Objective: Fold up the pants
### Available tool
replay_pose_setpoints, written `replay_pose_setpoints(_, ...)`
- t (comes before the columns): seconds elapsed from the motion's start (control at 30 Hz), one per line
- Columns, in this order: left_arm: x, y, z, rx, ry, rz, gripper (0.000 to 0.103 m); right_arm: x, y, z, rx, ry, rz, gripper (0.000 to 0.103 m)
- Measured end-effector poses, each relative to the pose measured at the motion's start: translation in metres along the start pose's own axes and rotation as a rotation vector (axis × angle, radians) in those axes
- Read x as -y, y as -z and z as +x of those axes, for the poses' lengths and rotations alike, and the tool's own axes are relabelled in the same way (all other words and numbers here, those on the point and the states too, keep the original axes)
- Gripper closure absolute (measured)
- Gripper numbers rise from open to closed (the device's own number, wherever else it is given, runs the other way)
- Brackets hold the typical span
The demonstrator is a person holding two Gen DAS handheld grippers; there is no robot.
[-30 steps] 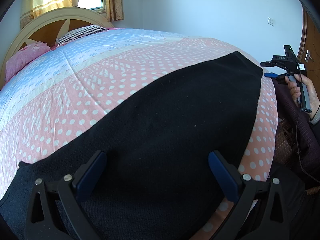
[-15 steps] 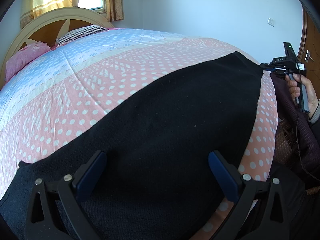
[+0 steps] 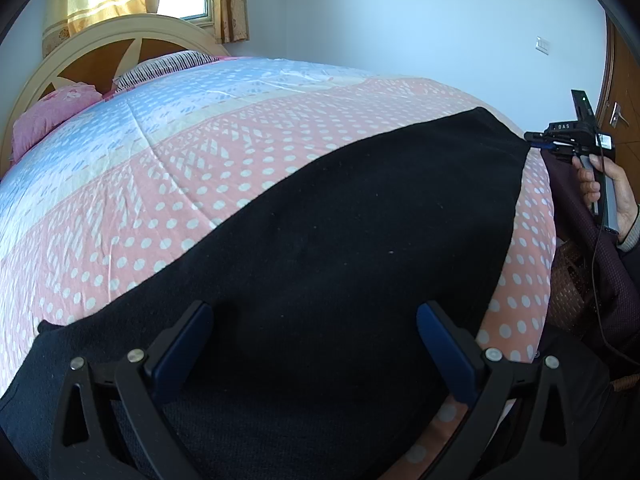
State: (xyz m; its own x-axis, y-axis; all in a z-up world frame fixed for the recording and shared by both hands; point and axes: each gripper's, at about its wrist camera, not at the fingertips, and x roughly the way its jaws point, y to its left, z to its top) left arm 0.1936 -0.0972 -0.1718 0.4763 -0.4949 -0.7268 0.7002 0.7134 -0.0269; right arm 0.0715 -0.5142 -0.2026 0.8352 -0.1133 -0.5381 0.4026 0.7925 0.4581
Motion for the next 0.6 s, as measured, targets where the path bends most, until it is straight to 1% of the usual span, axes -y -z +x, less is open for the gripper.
replay_pose_setpoints(0.03,-0.001,0.001,0.000,0.000,0.000,0.000,0.000,-0.012,0.002,-0.002,0.006,-0.032,-0.039,0.073)
replay_pose_setpoints(0.07,-0.001,0.000,0.000,-0.001,0.000,0.000,0.000,-0.026,0.006,-0.003,0.001,-0.064,-0.081,0.065)
replay_pose_setpoints(0.13,-0.001,0.000,0.000,-0.001,0.001,-0.001,0.000,-0.053,0.019,0.007,-0.063,-0.135,-0.174,0.060)
replay_pose_setpoints(0.17,-0.001,0.001,0.000,0.000,0.002,-0.001,0.000,-0.065,0.030,0.018,-0.118,-0.154,-0.228,0.060)
replay_pose_setpoints(0.2,-0.001,0.001,0.000,0.000,0.001,-0.001,0.000,-0.072,0.035,0.026,-0.150,-0.143,-0.258,0.060)
replay_pose_setpoints(0.27,-0.001,0.001,0.000,-0.001,-0.001,0.001,0.000,-0.080,0.051,0.048,-0.246,-0.062,-0.317,0.060)
replay_pose_setpoints(0.3,-0.001,0.002,0.000,-0.002,-0.002,0.001,0.000,-0.083,0.055,0.050,-0.242,-0.034,-0.346,0.060)
replay_pose_setpoints(0.33,-0.001,0.002,0.000,-0.004,-0.003,0.002,0.000,-0.088,0.054,0.045,-0.223,-0.028,-0.363,0.060)
replay_pose_setpoints(0.43,-0.002,0.002,0.000,-0.009,-0.014,-0.001,0.000,-0.099,0.049,0.033,-0.209,-0.062,-0.361,0.060)
replay_pose_setpoints(0.53,0.000,0.002,-0.005,0.000,-0.099,-0.029,0.000,-0.126,0.051,0.024,-0.186,-0.080,-0.420,0.060)
replay_pose_setpoints(0.6,0.001,0.003,-0.016,0.006,-0.157,-0.059,0.000,-0.151,0.056,0.025,-0.192,-0.106,-0.466,0.060)
